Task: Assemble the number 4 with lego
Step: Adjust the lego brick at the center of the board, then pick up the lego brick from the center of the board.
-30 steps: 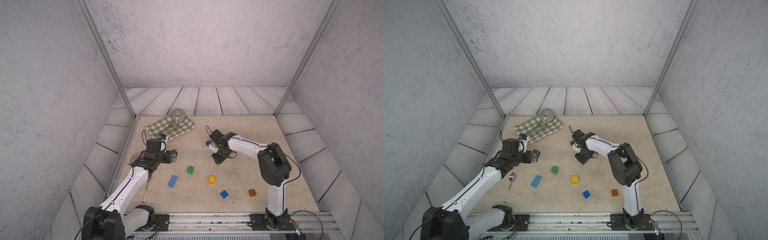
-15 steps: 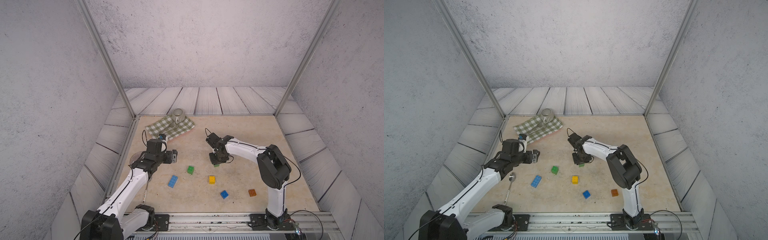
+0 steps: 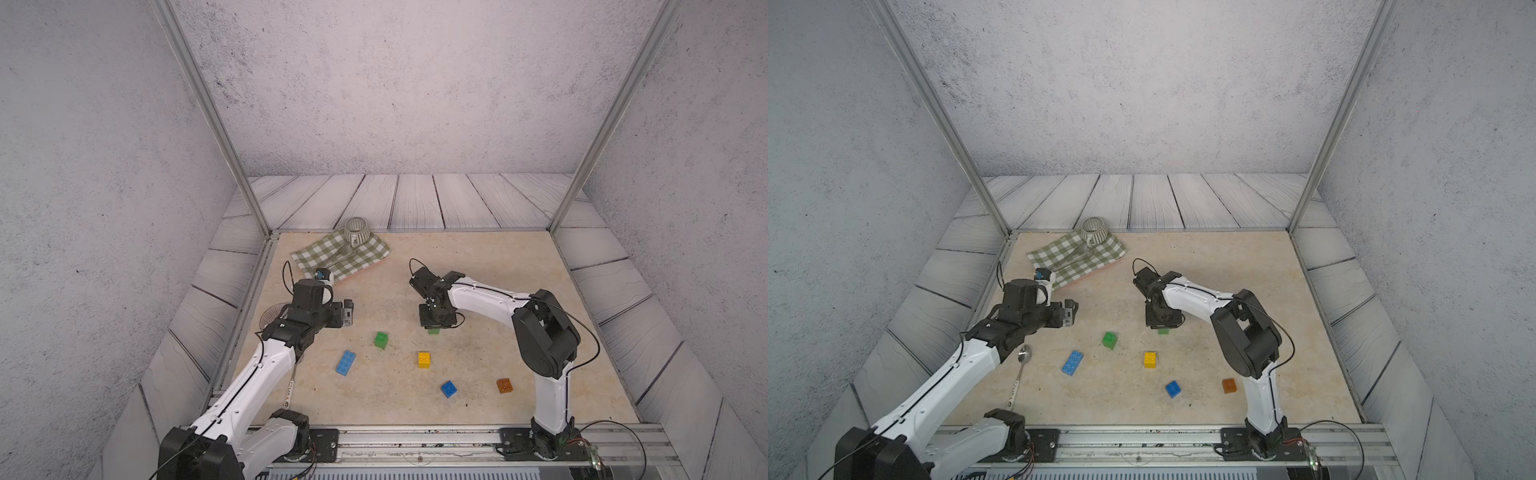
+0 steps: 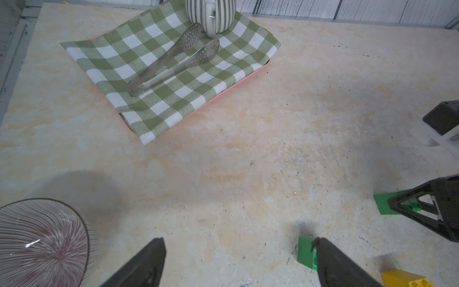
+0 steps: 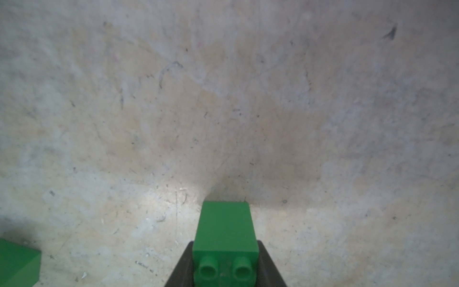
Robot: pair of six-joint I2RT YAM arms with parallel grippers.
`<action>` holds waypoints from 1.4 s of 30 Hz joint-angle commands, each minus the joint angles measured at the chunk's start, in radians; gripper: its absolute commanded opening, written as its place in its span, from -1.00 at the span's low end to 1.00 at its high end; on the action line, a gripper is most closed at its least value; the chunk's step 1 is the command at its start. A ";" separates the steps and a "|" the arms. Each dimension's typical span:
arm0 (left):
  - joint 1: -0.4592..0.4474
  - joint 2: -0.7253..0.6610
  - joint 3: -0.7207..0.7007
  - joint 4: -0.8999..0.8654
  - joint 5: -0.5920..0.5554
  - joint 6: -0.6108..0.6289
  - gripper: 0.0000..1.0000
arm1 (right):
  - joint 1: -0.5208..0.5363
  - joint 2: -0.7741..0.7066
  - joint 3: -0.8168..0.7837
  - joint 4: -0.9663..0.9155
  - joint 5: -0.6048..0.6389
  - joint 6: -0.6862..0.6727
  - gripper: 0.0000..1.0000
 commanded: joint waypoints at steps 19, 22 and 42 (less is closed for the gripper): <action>-0.021 -0.031 -0.006 -0.028 -0.034 -0.002 0.99 | 0.013 -0.171 -0.045 -0.087 -0.022 0.018 0.23; -0.030 -0.035 0.001 -0.047 0.010 -0.002 0.99 | 0.023 -0.276 -0.131 -0.113 -0.041 -0.010 0.26; -0.055 -0.123 -0.026 -0.156 0.170 -0.008 1.00 | 0.266 -0.589 -0.539 -0.070 -0.084 -0.155 0.31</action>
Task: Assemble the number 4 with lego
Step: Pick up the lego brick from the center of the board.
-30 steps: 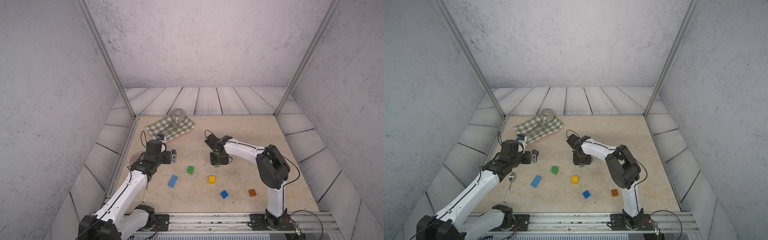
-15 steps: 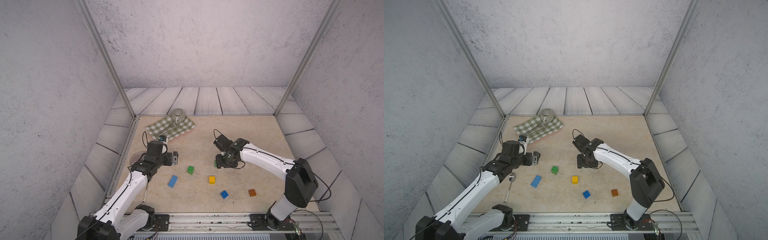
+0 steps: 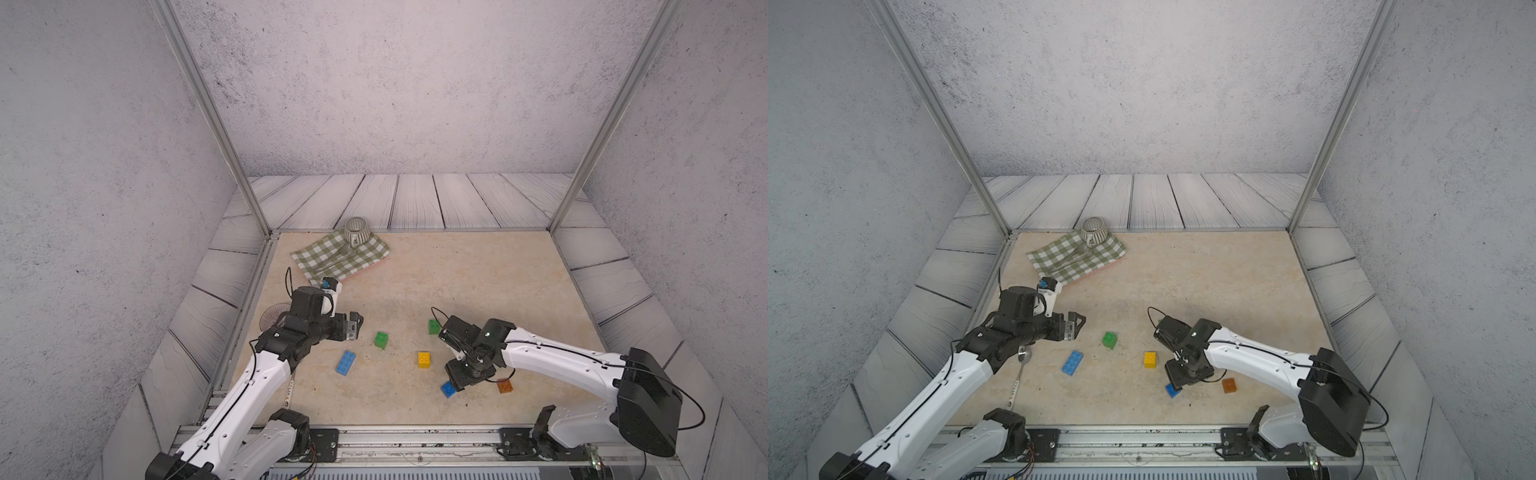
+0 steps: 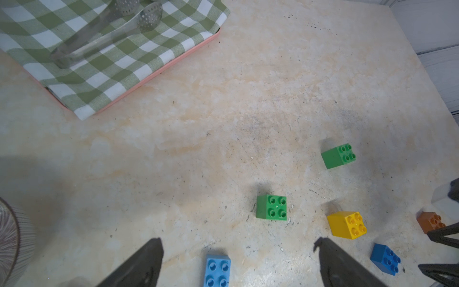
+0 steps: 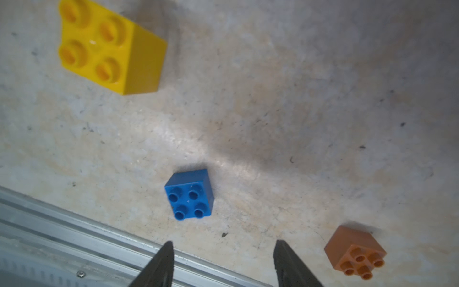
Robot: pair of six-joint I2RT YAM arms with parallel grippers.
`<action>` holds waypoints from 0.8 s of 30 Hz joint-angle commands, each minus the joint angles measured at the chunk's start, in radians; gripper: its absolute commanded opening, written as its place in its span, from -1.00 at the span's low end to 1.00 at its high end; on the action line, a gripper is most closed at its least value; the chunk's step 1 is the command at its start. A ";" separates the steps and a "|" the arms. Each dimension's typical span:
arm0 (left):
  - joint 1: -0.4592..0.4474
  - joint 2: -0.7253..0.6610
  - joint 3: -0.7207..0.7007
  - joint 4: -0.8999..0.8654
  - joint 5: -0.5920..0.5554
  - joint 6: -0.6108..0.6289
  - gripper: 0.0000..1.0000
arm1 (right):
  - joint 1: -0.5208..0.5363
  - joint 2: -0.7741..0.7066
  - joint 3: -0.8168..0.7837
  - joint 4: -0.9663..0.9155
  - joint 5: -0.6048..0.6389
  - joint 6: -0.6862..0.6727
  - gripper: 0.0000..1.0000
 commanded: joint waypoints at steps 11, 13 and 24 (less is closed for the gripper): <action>-0.010 -0.012 -0.018 -0.011 -0.023 -0.004 1.00 | 0.113 0.170 0.064 0.040 0.065 -0.025 0.25; -0.010 -0.013 -0.018 -0.013 -0.026 -0.005 1.00 | 0.120 0.192 0.070 0.050 0.067 -0.025 0.22; -0.010 -0.018 -0.018 -0.015 -0.032 -0.005 1.00 | 0.124 0.244 0.066 0.076 0.075 -0.014 0.04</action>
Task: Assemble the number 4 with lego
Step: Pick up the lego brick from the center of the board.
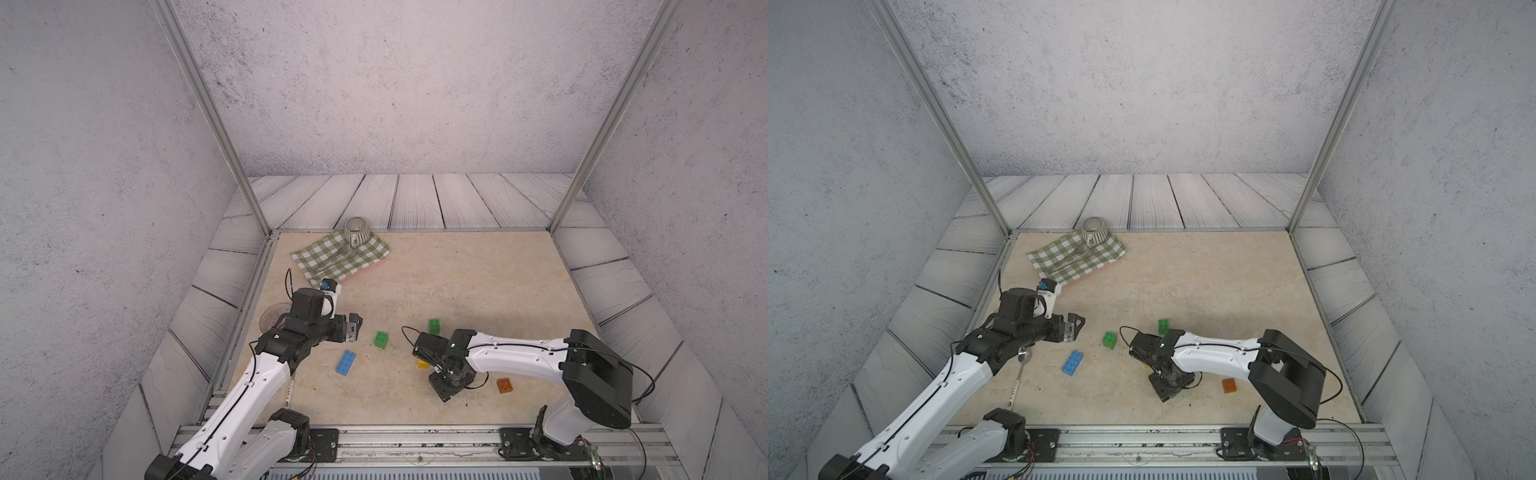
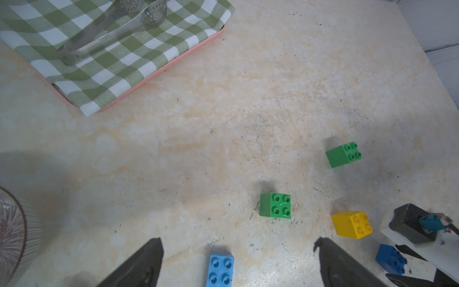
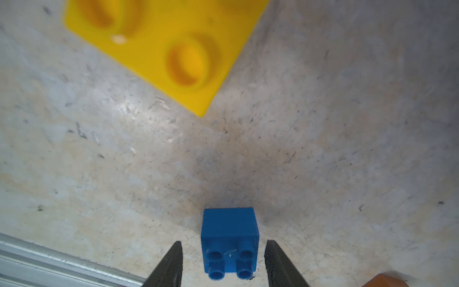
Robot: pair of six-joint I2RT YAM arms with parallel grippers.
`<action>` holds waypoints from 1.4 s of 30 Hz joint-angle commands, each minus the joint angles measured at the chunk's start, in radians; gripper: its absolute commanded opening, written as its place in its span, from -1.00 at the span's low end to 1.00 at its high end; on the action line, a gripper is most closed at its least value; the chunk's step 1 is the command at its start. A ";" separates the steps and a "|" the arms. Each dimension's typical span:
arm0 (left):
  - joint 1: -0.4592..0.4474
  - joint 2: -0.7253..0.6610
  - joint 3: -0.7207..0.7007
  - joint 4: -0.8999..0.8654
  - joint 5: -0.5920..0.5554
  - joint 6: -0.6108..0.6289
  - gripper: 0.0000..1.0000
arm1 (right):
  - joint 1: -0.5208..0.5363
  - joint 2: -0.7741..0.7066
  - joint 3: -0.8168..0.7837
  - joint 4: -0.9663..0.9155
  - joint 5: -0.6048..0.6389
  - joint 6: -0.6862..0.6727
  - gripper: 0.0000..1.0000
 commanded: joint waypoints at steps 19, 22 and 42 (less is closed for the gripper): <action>-0.007 -0.016 -0.009 -0.018 -0.027 -0.004 0.99 | 0.004 -0.002 -0.009 -0.004 0.027 0.057 -0.32; -0.008 -0.016 -0.009 -0.018 -0.029 -0.004 0.99 | 0.003 -0.036 0.015 -0.055 0.054 0.082 -0.41; -0.016 0.121 0.033 0.096 0.064 0.004 0.99 | -0.273 0.011 0.348 -0.234 0.026 0.054 -1.00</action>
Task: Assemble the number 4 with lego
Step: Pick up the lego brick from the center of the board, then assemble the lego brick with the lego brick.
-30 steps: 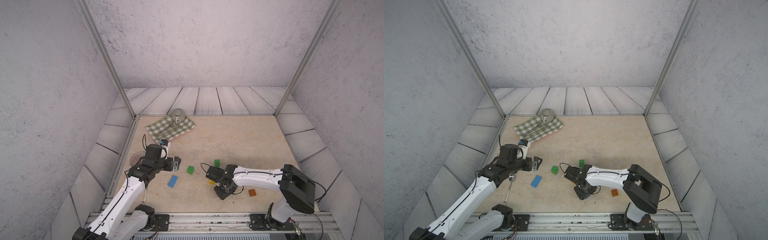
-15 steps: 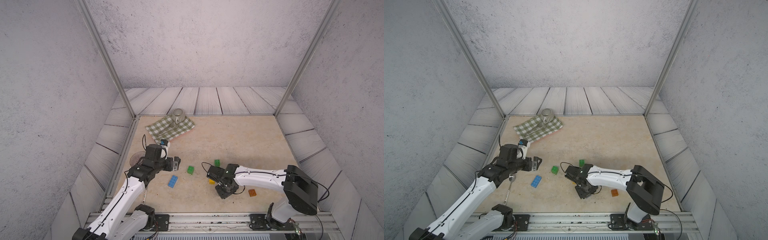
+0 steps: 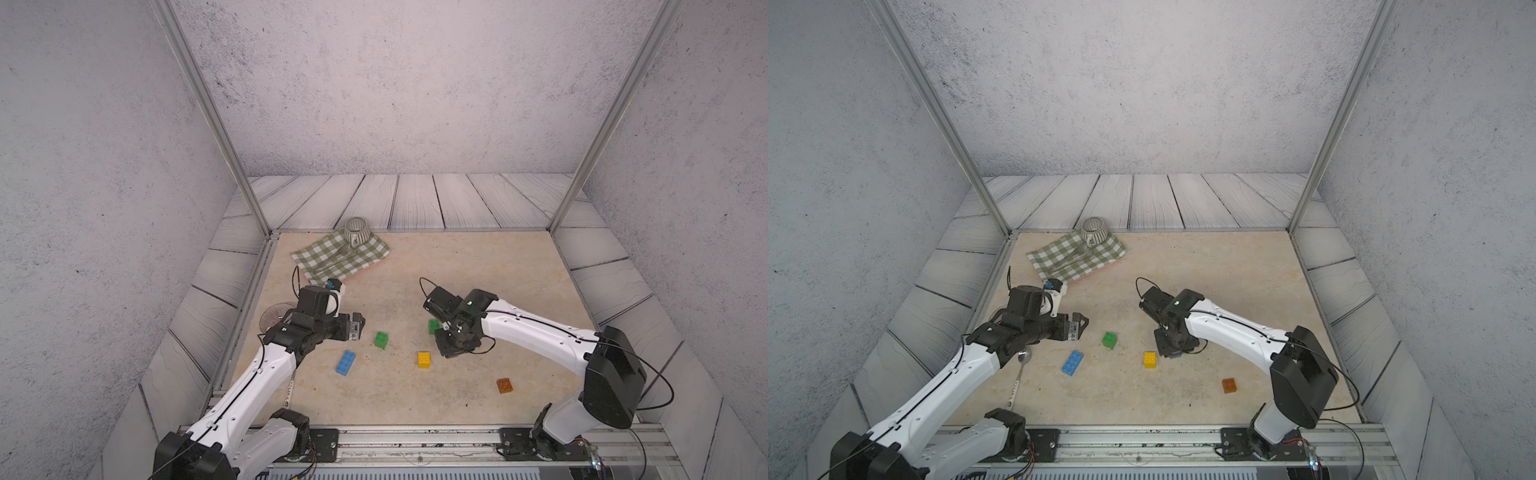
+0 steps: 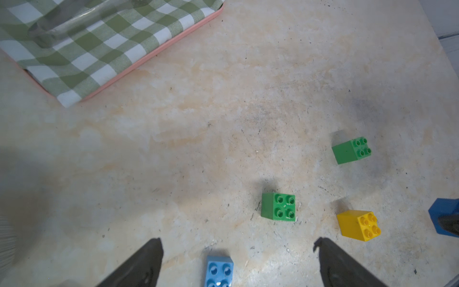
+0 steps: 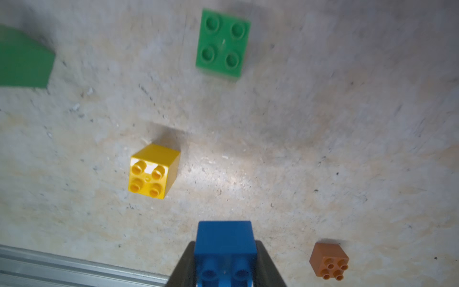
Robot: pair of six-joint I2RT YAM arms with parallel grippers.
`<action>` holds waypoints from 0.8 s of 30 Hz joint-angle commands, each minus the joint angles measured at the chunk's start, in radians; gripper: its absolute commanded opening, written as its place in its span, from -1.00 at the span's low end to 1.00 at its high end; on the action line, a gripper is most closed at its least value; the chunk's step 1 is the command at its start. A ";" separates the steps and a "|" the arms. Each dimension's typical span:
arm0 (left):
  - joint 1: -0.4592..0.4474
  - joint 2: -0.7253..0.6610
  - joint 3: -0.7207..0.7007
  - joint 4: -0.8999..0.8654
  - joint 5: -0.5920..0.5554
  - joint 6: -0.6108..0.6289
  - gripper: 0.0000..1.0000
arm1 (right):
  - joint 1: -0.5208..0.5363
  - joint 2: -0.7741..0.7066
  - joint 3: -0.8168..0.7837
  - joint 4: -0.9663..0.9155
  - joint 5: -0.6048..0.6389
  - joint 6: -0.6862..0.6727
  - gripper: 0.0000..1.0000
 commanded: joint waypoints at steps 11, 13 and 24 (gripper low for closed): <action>-0.011 0.147 0.095 0.069 0.134 0.076 1.00 | -0.146 0.203 0.196 -0.021 -0.062 -0.101 -1.00; -0.011 0.171 0.105 0.070 0.145 0.083 0.99 | -0.161 0.227 0.213 -0.011 -0.076 -0.109 -1.00; -0.009 0.205 0.110 0.093 0.155 0.085 1.00 | -0.211 0.341 0.309 -0.016 -0.111 -0.145 -1.00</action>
